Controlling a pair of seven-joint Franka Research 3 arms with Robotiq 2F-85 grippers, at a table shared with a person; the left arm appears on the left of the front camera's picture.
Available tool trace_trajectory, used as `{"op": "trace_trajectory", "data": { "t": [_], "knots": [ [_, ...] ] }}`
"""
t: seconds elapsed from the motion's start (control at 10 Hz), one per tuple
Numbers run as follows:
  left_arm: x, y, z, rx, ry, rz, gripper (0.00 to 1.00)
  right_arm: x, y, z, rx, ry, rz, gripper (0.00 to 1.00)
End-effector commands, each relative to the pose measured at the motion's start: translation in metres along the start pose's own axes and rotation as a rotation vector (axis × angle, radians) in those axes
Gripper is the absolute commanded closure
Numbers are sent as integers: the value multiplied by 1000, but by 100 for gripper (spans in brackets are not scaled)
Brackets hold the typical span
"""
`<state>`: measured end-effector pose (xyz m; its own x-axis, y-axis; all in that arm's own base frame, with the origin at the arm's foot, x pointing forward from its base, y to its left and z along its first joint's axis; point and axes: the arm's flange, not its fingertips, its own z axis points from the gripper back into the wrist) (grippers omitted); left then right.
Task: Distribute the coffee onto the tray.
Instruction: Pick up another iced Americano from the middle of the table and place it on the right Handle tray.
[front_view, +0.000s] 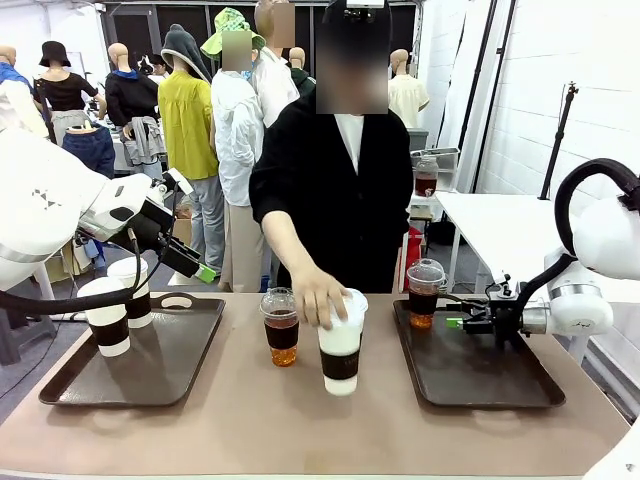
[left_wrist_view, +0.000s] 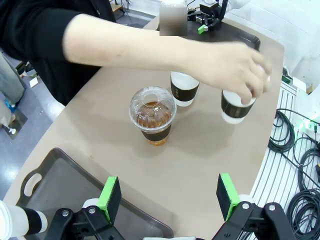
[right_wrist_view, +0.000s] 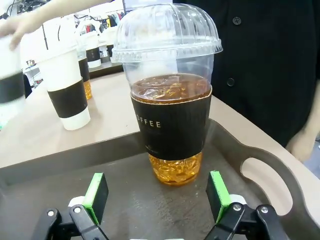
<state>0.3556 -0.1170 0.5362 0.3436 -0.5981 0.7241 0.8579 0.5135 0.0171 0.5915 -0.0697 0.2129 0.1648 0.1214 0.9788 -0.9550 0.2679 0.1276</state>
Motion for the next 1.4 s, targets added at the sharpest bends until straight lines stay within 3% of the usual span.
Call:
{"op": "trace_trajectory", "data": {
  "t": [0.0,0.6,1.3],
  "knots": [
    [0,2,1,-14,-10,-4,0,0,0,0,0,0,0,0],
    [0,2,1,-14,-10,-4,0,0,41,24,0,-8,-10,0],
    [0,2,1,-14,-10,-4,0,10,107,-10,78,-32,71,0]
  ]
}}
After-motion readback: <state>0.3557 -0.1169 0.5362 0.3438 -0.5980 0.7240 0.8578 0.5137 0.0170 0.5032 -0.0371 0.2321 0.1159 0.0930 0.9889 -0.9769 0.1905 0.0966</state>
